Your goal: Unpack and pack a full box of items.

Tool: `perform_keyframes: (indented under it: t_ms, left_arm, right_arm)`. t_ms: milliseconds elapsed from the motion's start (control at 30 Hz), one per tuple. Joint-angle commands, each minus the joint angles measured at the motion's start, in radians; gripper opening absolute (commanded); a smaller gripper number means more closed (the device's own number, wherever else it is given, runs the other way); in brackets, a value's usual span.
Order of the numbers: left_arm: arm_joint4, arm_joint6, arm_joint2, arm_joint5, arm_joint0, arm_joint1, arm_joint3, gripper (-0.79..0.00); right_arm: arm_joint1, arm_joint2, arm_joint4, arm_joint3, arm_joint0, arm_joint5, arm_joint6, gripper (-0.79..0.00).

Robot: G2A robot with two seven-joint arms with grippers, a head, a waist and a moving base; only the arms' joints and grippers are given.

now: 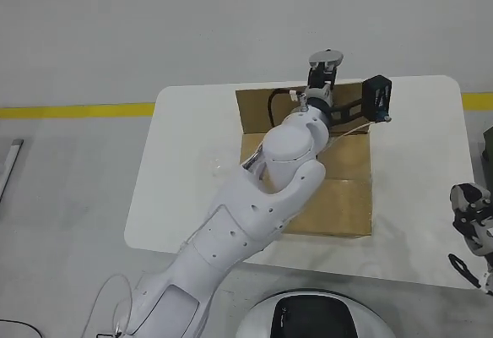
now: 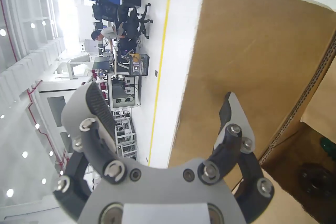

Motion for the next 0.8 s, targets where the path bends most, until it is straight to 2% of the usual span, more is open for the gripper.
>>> perform_keyframes:
  t_ms: [0, 100, 267, 367, 533, 733, 767]
  left_arm:
    - [0.005, 0.001, 0.013, 0.0, -0.007, -0.008, 0.033, 0.0]
    - [0.025, 0.005, 0.023, -0.003, -0.012, -0.016, 0.066, 0.0]
    - [0.021, 0.009, 0.011, 0.005, 0.001, -0.023, 0.071, 0.0]
    - [0.016, -0.013, -0.009, -0.007, 0.023, -0.023, 0.004, 0.0]
    - [0.02, -0.052, -0.073, -0.04, 0.098, -0.007, -0.113, 0.0]
    - [0.012, -0.117, -0.194, -0.047, 0.241, 0.019, -0.334, 0.0]
    - [0.004, -0.122, -0.216, -0.051, 0.269, 0.023, -0.38, 0.0]
  right_arm:
    - [-0.001, 0.003, 0.002, 0.0, -0.001, -0.001, 0.0, -0.785]
    - [-0.001, 0.005, 0.005, 0.0, -0.002, 0.002, -0.001, -0.785]
    - [-0.003, 0.001, 0.024, 0.0, -0.004, 0.003, -0.001, -0.785]
    - [-0.005, -0.003, 0.047, 0.0, 0.002, 0.005, -0.007, -0.785]
    - [-0.008, -0.004, 0.126, 0.0, 0.017, 0.012, -0.011, -0.779]
    - [-0.011, 0.005, 0.342, 0.0, 0.048, -0.015, -0.001, -0.683]
    - [-0.01, 0.006, 0.388, 0.0, 0.052, -0.034, 0.013, -0.61]
